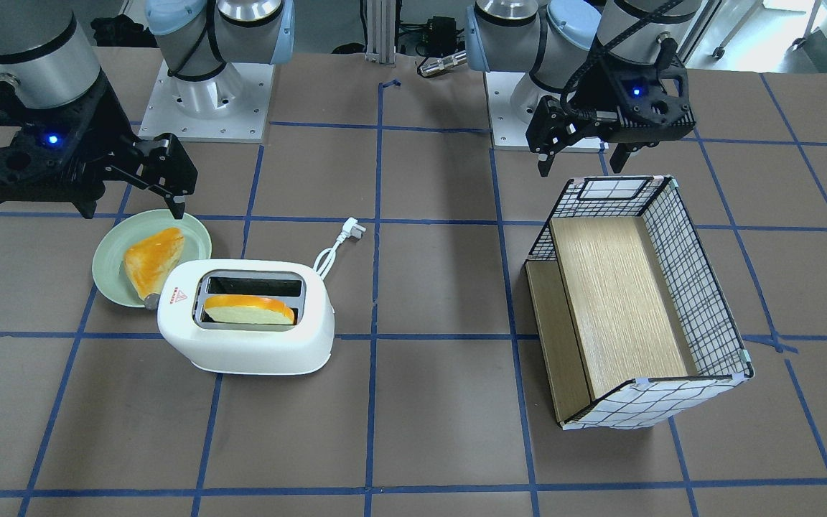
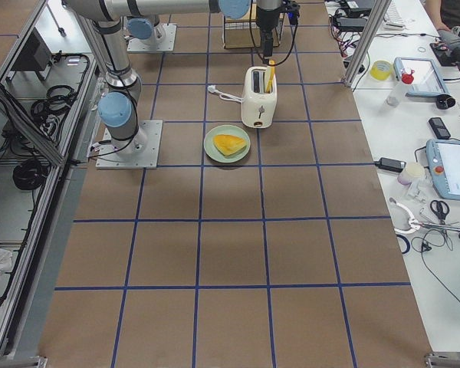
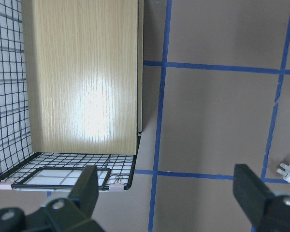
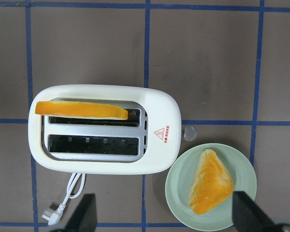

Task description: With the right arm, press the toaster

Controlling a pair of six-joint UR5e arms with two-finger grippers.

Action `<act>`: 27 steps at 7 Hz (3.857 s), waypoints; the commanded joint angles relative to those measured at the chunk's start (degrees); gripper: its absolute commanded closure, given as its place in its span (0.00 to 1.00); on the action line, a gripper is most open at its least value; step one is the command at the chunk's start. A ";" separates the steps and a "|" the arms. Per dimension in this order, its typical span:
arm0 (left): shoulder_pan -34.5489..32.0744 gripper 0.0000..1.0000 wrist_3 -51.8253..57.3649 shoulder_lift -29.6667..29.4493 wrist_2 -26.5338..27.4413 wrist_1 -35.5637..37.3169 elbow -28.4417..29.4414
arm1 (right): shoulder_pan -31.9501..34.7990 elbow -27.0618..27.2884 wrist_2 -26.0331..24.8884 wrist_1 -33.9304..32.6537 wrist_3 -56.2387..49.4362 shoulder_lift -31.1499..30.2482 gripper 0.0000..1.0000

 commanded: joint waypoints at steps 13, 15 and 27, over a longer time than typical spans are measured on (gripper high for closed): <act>0.00 0.00 0.00 -0.04 -0.03 0.00 0.00 | -8.22 0.26 1.58 -0.80 -14.91 0.44 0.50; 0.00 0.00 0.00 -0.04 0.06 0.00 0.00 | -14.13 0.79 5.71 1.30 -20.90 1.49 0.87; 0.00 0.00 0.00 -0.04 -0.03 0.00 0.00 | -23.64 12.54 28.22 -3.60 -26.63 8.79 1.00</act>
